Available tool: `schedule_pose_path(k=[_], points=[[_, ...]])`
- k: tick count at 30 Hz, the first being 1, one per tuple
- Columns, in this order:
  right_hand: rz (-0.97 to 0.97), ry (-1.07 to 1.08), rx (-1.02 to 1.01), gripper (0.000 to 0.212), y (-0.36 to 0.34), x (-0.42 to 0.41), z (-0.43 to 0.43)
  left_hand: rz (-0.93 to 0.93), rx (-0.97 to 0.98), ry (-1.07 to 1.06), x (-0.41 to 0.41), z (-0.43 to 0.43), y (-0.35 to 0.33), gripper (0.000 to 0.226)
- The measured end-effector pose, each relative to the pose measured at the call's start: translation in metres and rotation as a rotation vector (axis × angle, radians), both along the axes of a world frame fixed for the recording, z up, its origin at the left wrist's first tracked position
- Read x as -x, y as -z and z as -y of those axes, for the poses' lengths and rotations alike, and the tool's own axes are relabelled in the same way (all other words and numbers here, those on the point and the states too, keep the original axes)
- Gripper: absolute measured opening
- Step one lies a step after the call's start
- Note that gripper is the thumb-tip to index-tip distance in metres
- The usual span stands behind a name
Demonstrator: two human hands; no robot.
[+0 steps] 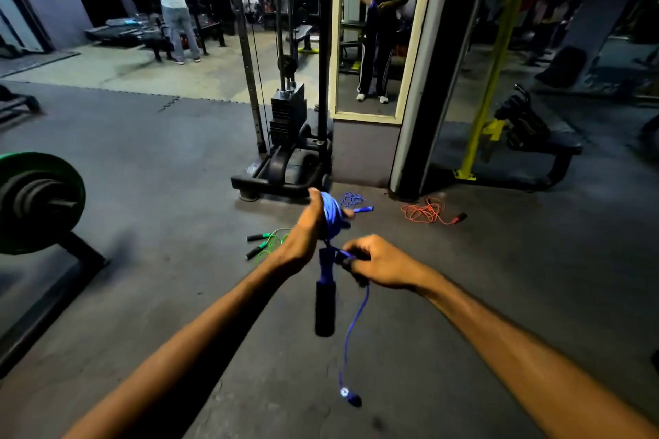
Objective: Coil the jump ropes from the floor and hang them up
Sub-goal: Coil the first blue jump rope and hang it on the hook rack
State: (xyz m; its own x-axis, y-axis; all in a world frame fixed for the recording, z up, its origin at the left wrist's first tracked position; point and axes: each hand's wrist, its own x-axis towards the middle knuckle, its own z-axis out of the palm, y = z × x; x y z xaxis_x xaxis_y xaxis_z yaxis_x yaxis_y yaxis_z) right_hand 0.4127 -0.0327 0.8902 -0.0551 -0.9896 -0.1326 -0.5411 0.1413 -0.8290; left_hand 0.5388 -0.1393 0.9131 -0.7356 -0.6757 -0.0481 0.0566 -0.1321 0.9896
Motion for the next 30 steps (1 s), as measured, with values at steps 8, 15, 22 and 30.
schedule_pose_path(k=[8,15,22,30], points=[[0.136,0.323,0.388,0.021,-0.029,0.039,0.001,0.211,-0.188,0.458,-0.015,-0.009,-0.007,0.122],[-0.041,0.068,-0.118,0.015,-0.001,0.001,-0.025,-0.366,-0.517,0.137,-0.007,-0.010,-0.009,0.119],[-0.202,0.084,0.146,0.014,-0.067,0.022,-0.020,0.334,0.134,0.405,0.002,-0.025,-0.008,0.117],[0.241,0.408,0.352,0.022,-0.024,0.033,-0.018,-0.061,-0.530,0.454,-0.001,-0.014,-0.023,0.126]])
